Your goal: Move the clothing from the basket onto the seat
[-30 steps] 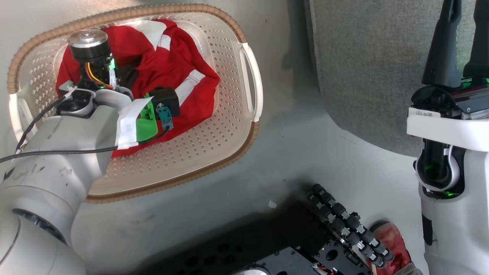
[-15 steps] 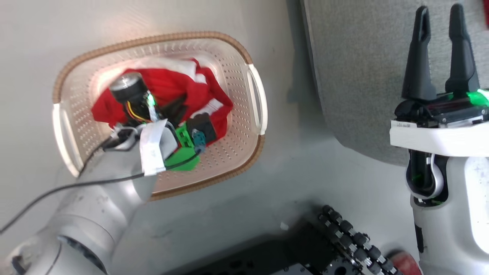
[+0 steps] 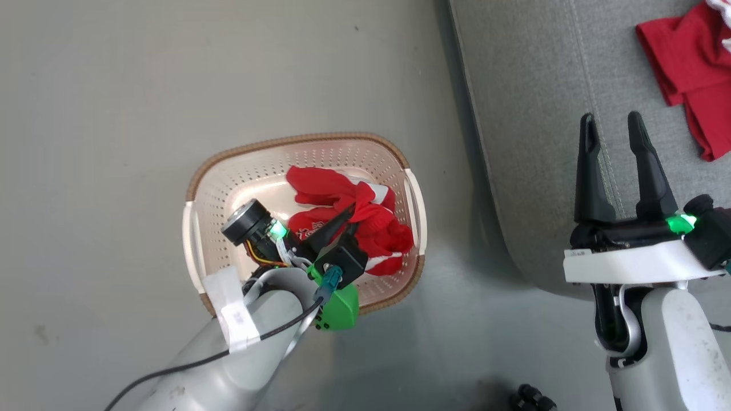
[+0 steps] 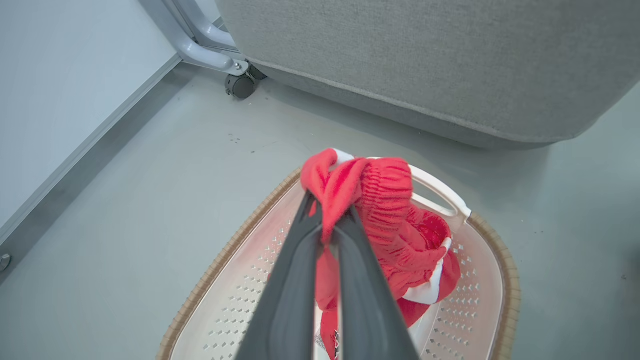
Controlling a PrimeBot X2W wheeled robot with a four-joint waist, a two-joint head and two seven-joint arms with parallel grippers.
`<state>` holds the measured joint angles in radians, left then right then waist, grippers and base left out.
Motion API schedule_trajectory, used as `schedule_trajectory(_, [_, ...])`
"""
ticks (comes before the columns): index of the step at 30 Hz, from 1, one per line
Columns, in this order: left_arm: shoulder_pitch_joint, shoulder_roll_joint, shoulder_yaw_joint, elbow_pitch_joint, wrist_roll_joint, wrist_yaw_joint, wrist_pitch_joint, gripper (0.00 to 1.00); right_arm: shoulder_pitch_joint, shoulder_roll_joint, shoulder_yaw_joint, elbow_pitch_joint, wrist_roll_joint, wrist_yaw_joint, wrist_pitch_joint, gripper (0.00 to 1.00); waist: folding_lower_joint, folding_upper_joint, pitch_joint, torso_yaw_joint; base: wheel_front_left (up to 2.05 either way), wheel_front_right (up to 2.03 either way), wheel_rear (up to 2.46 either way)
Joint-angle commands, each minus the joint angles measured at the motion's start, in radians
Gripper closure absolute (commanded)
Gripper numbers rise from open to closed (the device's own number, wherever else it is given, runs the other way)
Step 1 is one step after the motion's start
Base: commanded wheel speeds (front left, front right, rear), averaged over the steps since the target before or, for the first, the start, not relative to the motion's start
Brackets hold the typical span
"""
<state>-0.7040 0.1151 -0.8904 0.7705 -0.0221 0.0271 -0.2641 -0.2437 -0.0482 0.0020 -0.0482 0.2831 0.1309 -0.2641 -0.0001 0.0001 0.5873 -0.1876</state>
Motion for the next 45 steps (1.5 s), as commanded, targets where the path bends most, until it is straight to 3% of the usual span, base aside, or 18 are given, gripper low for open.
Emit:
schedule_trajectory(1, [0.051, 0.012, 0.016, -0.045, -0.027, 0.01, 0.0, 1.0, 0.036, -0.004, 0.002, 0.008, -0.004, 0.0, 0.0, 0.0, 0.0001, -0.0001, -0.22, 0.12, 0.0, 0.0, 0.0])
schedule_trajectory(11, [0.246, 0.039, 0.125, -0.319, -0.103, 0.059, 0.0, 1.0, 0.169, -0.004, 0.005, 0.045, -0.009, 0.0, 0.0, 0.0, 0.0001, -0.0001, -0.428, 0.166, 0.0, 0.0, 0.0])
schedule_trajectory(22, [0.343, 0.046, 0.234, -0.53, -0.101, 0.086, 0.0, 1.0, 0.276, -0.003, 0.036, 0.059, -0.003, 0.0, 0.0, 0.0, 0.0001, -0.0001, -0.558, 0.172, 0.0, 0.0, 0.0])
schedule_trajectory(33, [0.317, 0.017, 0.284, -0.669, -0.068, 0.044, 0.0, 1.0, 0.262, -0.004, 0.189, 0.067, -0.057, 0.0, 0.0, 0.0, 0.0001, -0.0001, -0.574, 0.176, 0.0, 0.0, 0.0])
schedule_trajectory(45, [0.25, -0.036, 0.22, -0.684, -0.043, -0.023, 0.0, 1.0, 0.175, -0.02, 0.376, 0.106, -0.053, 0.0, 0.0, 0.0, 0.0001, -0.0001, -0.547, 0.187, 0.0, 0.0, 0.0])
